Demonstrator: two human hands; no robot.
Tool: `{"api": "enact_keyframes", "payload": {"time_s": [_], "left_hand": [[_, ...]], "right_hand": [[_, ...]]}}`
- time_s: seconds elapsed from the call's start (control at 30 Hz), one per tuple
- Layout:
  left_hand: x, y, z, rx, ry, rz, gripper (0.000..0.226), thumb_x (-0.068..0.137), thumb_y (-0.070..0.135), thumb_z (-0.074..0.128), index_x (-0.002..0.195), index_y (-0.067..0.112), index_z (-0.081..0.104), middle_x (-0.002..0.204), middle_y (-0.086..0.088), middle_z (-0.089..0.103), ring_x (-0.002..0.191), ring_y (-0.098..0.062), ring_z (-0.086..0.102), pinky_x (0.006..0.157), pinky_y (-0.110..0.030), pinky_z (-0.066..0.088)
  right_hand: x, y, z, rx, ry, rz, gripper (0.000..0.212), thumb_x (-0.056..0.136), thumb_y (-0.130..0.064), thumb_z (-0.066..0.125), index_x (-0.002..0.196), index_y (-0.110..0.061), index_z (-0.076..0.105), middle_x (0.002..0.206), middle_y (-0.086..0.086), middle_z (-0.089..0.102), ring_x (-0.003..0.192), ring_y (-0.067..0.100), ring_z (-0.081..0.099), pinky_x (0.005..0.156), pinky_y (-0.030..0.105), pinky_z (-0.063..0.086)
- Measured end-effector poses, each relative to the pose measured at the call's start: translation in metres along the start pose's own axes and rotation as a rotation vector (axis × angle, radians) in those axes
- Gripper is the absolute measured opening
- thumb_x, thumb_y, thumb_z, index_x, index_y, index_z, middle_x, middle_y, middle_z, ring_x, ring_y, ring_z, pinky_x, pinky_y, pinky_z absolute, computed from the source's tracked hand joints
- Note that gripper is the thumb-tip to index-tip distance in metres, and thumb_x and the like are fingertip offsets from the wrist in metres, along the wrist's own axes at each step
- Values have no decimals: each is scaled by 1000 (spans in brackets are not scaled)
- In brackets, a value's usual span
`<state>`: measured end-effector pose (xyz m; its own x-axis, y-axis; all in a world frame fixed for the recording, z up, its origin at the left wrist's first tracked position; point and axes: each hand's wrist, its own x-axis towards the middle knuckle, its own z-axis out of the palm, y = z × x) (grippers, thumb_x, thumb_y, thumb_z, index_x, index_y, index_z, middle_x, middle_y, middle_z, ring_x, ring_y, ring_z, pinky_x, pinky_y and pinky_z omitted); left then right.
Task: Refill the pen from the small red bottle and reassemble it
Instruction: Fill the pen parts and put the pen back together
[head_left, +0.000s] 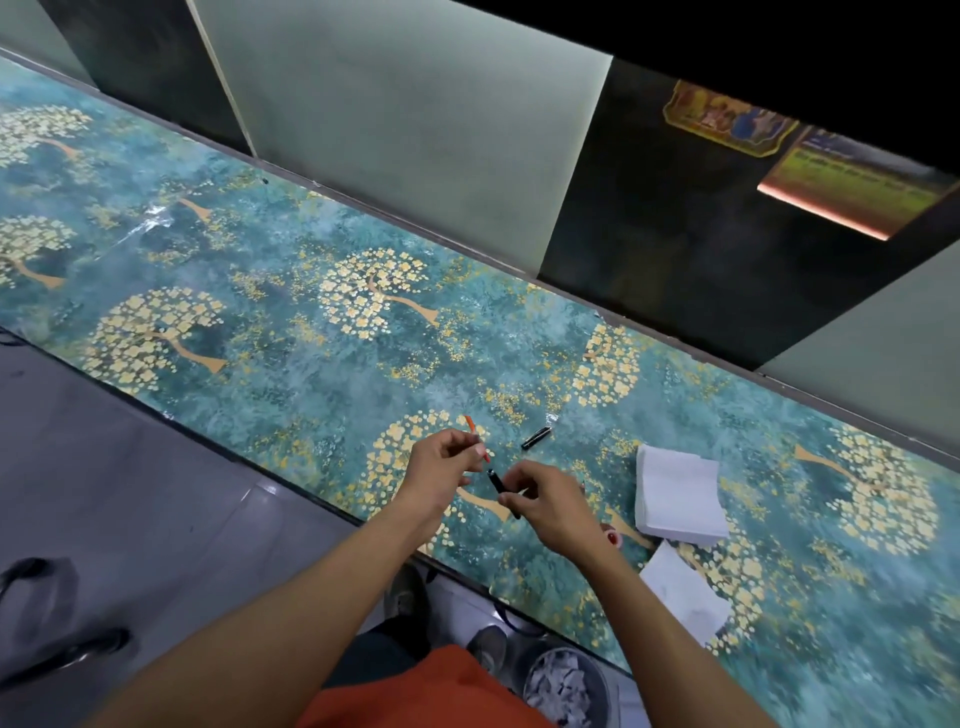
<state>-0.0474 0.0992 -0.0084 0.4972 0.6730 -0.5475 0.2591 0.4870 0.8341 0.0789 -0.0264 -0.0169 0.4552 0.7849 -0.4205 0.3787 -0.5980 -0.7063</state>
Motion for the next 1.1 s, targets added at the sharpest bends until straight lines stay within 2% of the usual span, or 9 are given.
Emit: {"api": "enact_keyframes", "payload": {"time_s": [0.1, 0.27, 0.4, 0.5, 0.67, 0.87, 0.93, 1.0, 1.1], "left_hand": [[1, -1, 3, 25, -37, 19, 5, 91, 10, 69, 89, 14, 69, 85, -5, 73, 77, -19, 67, 73, -35, 51], [1, -3, 3, 53, -77, 53, 6, 92, 10, 68, 90, 15, 69, 85, -5, 74, 79, -19, 69, 74, -35, 52], [-2, -3, 1, 65, -104, 69, 7, 92, 8, 69, 90, 15, 70, 83, -2, 74, 76, -17, 69, 74, -31, 52], [-3, -5, -1, 83, -117, 86, 3, 92, 7, 69, 93, 10, 71, 83, -4, 74, 77, -16, 69, 72, -27, 51], [-8, -10, -5, 97, -131, 100, 7, 89, 5, 71, 96, 3, 72, 86, -5, 75, 82, -14, 71, 80, -26, 54], [-9, -10, -8, 198, -166, 138, 9, 84, 6, 76, 92, 10, 76, 90, -6, 77, 85, -10, 71, 80, -23, 55], [-9, -8, -8, 199, -187, 144, 13, 83, 5, 77, 94, 12, 76, 87, -1, 76, 82, -5, 70, 76, -18, 55], [-9, -8, -7, 193, -208, 144, 16, 82, 4, 78, 96, 13, 76, 84, 2, 75, 79, -3, 70, 73, -16, 54], [-6, -10, -5, 191, -221, 136, 17, 82, 3, 77, 96, 12, 75, 83, 0, 75, 81, -10, 72, 75, -23, 57]], "right_hand": [[-7, -4, -1, 65, 54, 12, 11, 90, -19, 78, 87, -18, 68, 81, -1, 72, 69, 14, 68, 62, 23, 49], [-18, -7, 0, 98, 107, 19, 13, 91, -21, 78, 84, -19, 67, 75, -2, 70, 60, 2, 61, 57, 15, 43], [-22, -8, 3, 100, 118, 28, 13, 91, -22, 78, 84, -19, 67, 73, -2, 71, 61, 5, 62, 59, 21, 44], [-23, -8, 5, 94, 115, 40, 12, 91, -21, 77, 85, -19, 68, 75, -1, 71, 62, 6, 63, 58, 21, 44], [-23, -10, 9, 70, 105, 27, 13, 91, -22, 77, 83, -23, 67, 77, -4, 71, 65, 3, 62, 59, 17, 43], [-20, -11, 14, 143, 93, 45, 14, 91, -21, 77, 81, -27, 68, 77, -5, 74, 76, 16, 70, 73, 40, 53], [-20, -12, 14, 185, 97, 41, 10, 91, -20, 77, 85, -26, 71, 79, -7, 76, 78, 13, 71, 75, 40, 54], [-20, -12, 14, 245, 107, 39, 7, 90, -17, 78, 89, -23, 73, 81, -8, 77, 79, 9, 71, 74, 35, 55], [-19, -13, 14, 344, 116, 33, 5, 91, -17, 78, 92, -18, 73, 85, -1, 77, 83, 14, 73, 75, 33, 57]]}}
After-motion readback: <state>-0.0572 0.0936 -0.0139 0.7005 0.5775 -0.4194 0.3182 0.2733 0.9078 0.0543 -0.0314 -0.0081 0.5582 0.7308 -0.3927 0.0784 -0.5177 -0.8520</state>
